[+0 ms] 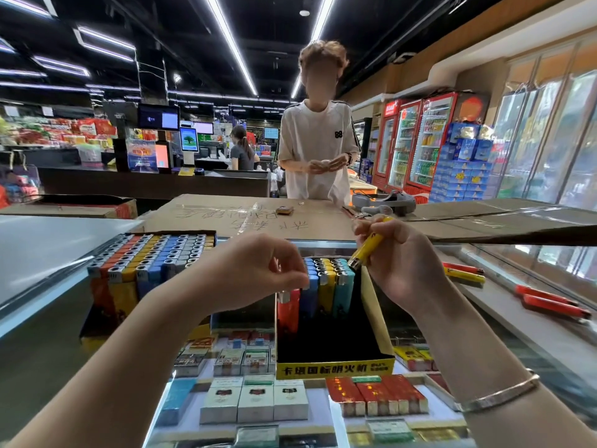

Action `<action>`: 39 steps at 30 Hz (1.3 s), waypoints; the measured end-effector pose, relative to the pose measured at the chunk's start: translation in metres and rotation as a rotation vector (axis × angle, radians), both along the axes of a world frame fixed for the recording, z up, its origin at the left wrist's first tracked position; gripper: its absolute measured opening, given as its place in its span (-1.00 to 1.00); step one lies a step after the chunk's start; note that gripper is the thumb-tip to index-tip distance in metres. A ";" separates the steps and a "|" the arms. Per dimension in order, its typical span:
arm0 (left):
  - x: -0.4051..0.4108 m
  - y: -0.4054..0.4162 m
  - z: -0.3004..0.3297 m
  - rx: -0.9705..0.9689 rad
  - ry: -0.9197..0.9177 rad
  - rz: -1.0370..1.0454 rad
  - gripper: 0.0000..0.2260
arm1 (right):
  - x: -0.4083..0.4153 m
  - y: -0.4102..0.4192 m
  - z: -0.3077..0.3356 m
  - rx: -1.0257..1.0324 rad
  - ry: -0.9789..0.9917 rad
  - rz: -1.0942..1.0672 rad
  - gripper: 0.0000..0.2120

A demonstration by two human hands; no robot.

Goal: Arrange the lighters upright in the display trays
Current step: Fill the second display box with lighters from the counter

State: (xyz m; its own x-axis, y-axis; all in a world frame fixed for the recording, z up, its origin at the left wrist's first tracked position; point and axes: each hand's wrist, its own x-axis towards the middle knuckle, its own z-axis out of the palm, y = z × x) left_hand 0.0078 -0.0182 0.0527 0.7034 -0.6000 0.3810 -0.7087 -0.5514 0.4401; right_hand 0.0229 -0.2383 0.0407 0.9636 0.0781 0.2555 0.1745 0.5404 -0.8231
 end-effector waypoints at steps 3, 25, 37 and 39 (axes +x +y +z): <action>-0.002 -0.009 -0.003 -0.126 -0.056 -0.001 -0.79 | -0.002 0.002 -0.001 0.034 -0.065 0.144 -0.83; 0.000 -0.023 -0.007 -0.834 0.039 -0.016 -0.83 | -0.003 0.002 0.000 -0.162 -0.183 -0.033 -0.93; -0.006 -0.049 -0.032 -0.276 -0.410 0.141 -0.80 | 0.018 -0.009 -0.018 -0.674 0.199 -0.301 -0.85; -0.005 -0.051 -0.035 -0.254 -0.440 0.156 -0.80 | 0.019 -0.007 -0.020 -0.724 0.218 -0.274 -0.79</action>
